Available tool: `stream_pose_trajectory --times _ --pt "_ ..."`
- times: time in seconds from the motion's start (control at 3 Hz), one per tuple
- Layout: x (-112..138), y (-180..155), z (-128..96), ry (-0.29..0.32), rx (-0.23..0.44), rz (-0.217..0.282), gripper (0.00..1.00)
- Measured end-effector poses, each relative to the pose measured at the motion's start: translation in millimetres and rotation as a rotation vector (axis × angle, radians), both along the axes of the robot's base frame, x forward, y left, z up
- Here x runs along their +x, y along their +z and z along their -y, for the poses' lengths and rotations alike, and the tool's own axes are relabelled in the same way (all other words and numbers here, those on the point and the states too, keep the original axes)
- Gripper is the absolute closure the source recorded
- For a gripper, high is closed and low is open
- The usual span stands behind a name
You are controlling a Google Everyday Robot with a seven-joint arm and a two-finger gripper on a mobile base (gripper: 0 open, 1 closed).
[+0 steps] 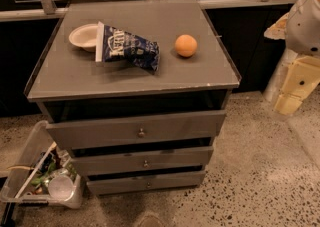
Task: Open top drawer
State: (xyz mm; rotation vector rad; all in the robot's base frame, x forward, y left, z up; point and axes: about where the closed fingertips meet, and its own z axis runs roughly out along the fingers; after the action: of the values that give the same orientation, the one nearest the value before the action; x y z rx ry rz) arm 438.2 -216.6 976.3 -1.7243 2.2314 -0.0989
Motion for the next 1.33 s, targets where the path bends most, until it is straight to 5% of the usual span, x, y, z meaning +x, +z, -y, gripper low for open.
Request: stream_pose_trajectory --times 0.67,1.33 --pt "-6.5 -9.5 -9.4 0.057 0.027 0.029 0.00" --pt "-19.3 -63.0 -20.2 0.215 0.199 0.109 0.00"
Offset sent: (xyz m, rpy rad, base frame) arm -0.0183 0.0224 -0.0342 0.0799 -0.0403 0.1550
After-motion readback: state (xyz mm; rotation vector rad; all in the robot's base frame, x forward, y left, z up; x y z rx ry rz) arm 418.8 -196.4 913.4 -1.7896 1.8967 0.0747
